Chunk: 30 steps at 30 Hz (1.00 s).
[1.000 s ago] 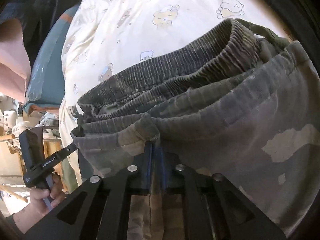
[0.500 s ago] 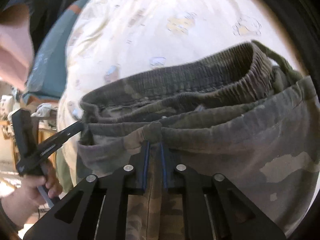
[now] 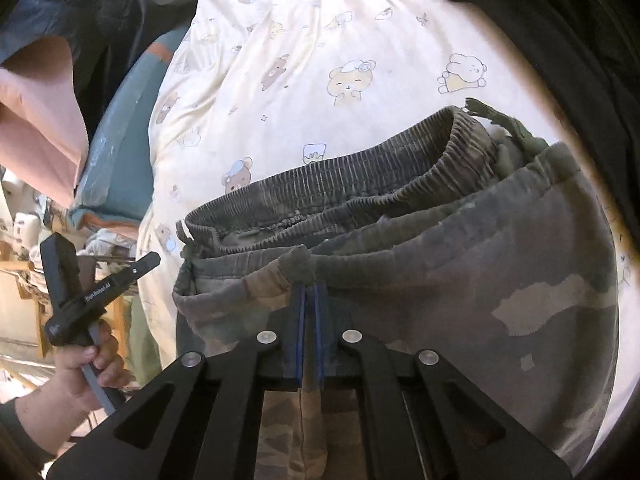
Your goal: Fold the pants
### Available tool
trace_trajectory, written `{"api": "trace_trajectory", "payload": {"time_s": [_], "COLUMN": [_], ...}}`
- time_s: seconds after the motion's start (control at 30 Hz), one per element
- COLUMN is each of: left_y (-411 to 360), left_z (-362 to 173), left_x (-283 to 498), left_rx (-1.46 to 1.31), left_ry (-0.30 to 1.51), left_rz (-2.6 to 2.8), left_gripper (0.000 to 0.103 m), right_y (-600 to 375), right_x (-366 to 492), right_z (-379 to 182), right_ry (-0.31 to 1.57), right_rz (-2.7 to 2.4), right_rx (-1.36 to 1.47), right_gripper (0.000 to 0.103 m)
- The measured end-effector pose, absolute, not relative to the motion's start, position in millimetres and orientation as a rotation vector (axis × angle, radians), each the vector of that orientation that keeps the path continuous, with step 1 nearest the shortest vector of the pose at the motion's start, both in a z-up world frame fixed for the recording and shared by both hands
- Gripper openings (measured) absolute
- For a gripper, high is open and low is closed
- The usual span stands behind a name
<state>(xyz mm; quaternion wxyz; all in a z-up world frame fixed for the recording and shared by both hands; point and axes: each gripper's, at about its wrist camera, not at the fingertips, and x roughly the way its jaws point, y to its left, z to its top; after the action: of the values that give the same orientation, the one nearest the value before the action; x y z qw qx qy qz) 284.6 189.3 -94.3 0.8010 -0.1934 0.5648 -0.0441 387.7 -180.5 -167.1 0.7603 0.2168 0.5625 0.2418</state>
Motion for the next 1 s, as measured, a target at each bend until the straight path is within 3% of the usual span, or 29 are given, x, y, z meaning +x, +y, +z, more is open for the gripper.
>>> {"api": "trace_trajectory", "payload": {"time_s": [0.03, 0.13, 0.17, 0.3, 0.33, 0.43, 0.47, 0.5, 1.0], "left_y": [184.4, 160.9, 151.3, 129.6, 124.8, 112.3, 111.6, 112.2, 180.9], "left_z": [-99.2, -99.0, -99.2, -112.9, -114.9, -118.8, -121.1, -123.6, -59.0], "left_x": [285.9, 276.7, 272.7, 271.4, 273.6, 279.7, 281.5, 282.5, 252.7], "left_rx": [-0.42, -0.282, -0.227, -0.086, -0.053, 0.051, 0.062, 0.068, -0.329], "left_ry": [1.257, 1.261, 1.258, 1.286, 1.276, 1.249, 1.248, 1.252, 1.035], "left_rz": [-0.124, -0.182, -0.203, -0.191, -0.19, -0.176, -0.179, -0.174, -0.174], "left_gripper": [0.006, 0.048, 0.051, 0.051, 0.046, 0.028, 0.011, 0.003, 0.001], "right_y": [-178.8, -178.3, -178.8, -179.3, -178.9, -178.2, -178.2, -178.1, -180.7], "right_x": [387.8, 388.1, 388.4, 388.5, 388.2, 387.2, 387.0, 386.5, 369.7], "right_z": [-167.9, -171.3, -172.0, -173.3, -173.8, -173.9, -173.9, -173.5, -140.9], "right_ry": [1.228, 1.24, 1.242, 1.244, 1.246, 1.246, 1.246, 1.245, 1.164], "right_rz": [0.527, 0.524, 0.523, 0.524, 0.523, 0.525, 0.526, 0.524, 0.607], "right_rx": [0.468, 0.479, 0.484, 0.481, 0.478, 0.472, 0.472, 0.471, 0.456], "right_gripper": [0.003, 0.003, 0.003, 0.003, 0.003, 0.003, 0.003, 0.003, 0.003]}}
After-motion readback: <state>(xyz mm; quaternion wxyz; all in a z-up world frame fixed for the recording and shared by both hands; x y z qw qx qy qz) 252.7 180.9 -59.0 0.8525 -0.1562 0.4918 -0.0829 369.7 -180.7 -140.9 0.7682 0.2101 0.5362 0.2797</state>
